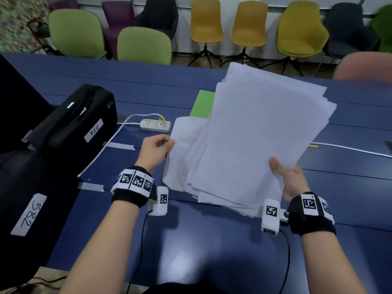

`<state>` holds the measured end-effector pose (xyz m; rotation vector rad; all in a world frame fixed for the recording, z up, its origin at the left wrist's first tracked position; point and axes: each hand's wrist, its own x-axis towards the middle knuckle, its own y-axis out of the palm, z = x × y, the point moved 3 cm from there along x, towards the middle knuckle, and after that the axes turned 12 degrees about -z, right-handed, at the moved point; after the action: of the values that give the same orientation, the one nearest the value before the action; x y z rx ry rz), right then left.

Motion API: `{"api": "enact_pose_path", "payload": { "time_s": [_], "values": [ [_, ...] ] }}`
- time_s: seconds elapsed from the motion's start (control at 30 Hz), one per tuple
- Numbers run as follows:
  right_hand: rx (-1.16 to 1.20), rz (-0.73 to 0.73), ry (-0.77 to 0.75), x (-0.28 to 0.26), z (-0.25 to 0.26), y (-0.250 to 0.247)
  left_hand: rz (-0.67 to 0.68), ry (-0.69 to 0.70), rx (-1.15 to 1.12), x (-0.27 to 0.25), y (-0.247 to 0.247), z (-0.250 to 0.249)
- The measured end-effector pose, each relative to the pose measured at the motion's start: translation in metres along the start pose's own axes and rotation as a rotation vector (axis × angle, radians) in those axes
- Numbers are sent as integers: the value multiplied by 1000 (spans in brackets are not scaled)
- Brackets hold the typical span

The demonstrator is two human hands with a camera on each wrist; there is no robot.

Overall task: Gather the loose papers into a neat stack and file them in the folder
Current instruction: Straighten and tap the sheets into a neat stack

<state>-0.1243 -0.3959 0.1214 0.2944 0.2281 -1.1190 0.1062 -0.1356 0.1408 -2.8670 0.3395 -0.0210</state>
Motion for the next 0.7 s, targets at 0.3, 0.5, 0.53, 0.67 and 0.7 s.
{"api": "enact_pose_path", "payload": {
  "time_s": [0.3,0.5,0.53,0.67,0.7],
  "values": [
    [-85,21,337,7,-92,-15,-118,135,463,-14,22,26],
    [-312,30,587,12,-176,-43,-48,238,577,-28,29,32],
    [-344,16,601,12,-188,-47,-35,232,592,-29,29,33],
    [-618,21,630,2,-195,-52,-44,234,668,-30,21,37],
    [-690,12,611,-1,-190,-53,-71,251,690,-30,17,33]
  ]
}}
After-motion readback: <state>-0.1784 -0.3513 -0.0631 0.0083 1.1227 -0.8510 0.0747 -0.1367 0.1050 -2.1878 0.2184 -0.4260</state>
